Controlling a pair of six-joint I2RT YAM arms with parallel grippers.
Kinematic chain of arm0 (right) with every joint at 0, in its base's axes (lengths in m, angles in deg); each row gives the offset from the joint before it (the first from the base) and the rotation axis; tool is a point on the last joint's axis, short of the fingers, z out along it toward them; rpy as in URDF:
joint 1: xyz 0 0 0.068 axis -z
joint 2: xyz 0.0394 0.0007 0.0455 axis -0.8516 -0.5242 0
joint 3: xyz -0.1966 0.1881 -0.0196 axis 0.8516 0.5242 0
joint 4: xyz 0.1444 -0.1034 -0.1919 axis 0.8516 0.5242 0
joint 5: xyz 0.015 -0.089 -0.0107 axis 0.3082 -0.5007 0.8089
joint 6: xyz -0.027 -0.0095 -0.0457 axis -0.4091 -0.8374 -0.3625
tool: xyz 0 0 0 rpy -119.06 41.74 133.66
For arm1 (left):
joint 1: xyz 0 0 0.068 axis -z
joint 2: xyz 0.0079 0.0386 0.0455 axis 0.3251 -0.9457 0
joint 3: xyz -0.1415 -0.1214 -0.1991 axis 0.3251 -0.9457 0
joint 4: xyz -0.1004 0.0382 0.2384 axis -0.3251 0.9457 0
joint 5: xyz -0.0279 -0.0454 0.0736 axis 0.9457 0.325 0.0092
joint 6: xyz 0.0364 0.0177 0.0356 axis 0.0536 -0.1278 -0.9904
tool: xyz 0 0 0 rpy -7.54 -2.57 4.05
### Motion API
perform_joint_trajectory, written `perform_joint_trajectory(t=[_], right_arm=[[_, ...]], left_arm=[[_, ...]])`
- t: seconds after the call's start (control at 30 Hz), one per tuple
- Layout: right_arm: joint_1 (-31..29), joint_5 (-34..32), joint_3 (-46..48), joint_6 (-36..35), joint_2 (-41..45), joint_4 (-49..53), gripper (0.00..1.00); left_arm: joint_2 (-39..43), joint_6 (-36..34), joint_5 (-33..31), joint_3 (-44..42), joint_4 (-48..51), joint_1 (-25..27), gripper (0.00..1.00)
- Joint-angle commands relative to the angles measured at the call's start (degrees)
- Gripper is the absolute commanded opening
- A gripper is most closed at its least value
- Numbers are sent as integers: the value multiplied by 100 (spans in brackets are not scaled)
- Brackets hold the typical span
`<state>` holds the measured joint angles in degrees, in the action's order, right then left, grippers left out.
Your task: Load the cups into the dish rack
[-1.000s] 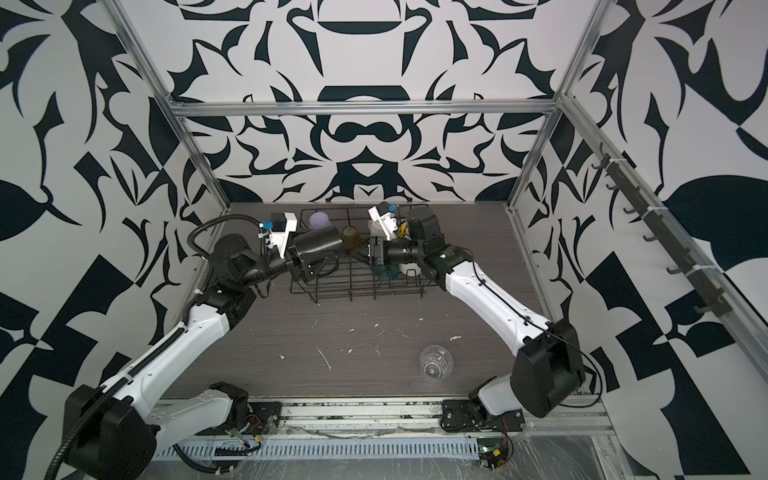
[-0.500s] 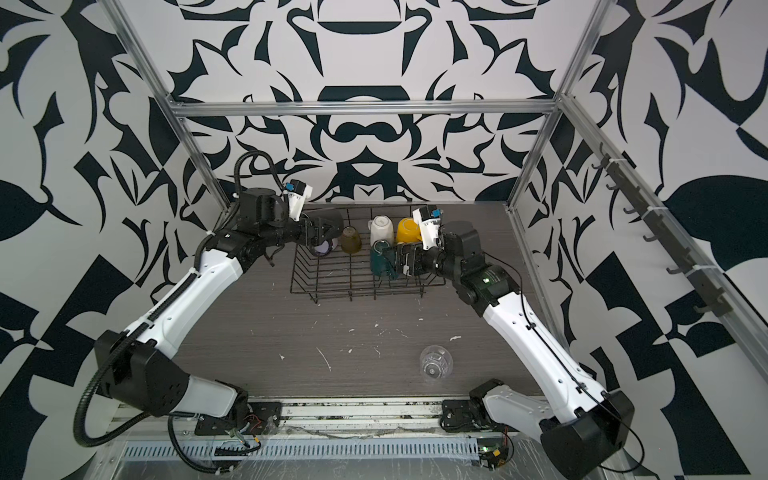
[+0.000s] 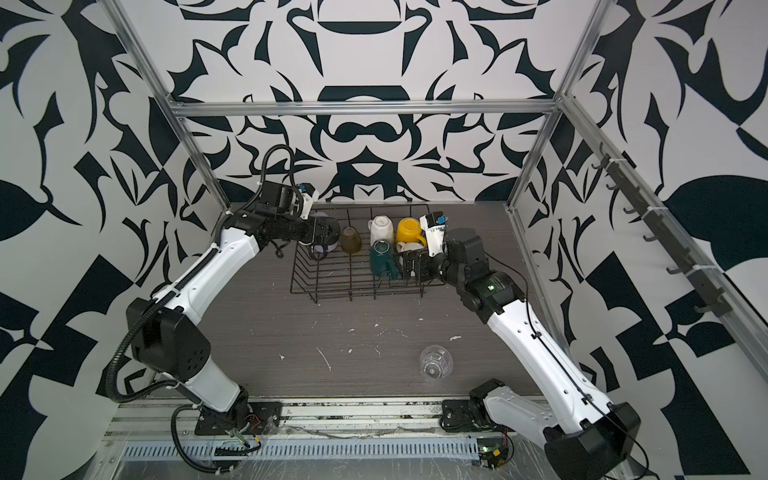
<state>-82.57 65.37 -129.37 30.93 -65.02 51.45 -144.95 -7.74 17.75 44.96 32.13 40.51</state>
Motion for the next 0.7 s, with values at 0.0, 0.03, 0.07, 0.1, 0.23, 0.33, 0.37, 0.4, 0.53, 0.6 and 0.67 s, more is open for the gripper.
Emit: perform_joint_trajectory(t=[0.0,0.03,0.07,0.1,0.23,0.33,0.37,0.4,0.53,0.6,0.67], right_arm=[[42,-156,36,-143,135,-28,100],[50,-162,45,-150,136,-28,100],[54,-163,50,-153,127,-28,100],[63,-169,50,-153,127,-22,100],[80,-207,32,-203,101,42,100],[94,-209,49,-208,101,51,100],[98,-209,58,-212,94,51,99],[98,-211,67,-206,92,45,99],[111,-212,86,-208,92,71,99],[116,-214,85,-214,92,78,99],[125,-210,85,-215,92,85,99]], left_arm=[[-243,-131,-268,447,415,38,0],[-350,-134,-311,542,525,47,0],[-433,-133,-326,628,608,54,0],[-533,-134,-342,719,694,67,0],[-883,-127,-536,996,946,98,0],[-1157,-132,-735,1201,1335,113,0],[-1213,-129,-738,1227,1376,116,0],[-1266,-120,-741,1235,1419,118,0],[-1402,-73,-891,1218,1496,135,0],[-1478,-65,-980,1239,1585,145,0],[-1552,-60,-1067,1243,1687,140,1]])
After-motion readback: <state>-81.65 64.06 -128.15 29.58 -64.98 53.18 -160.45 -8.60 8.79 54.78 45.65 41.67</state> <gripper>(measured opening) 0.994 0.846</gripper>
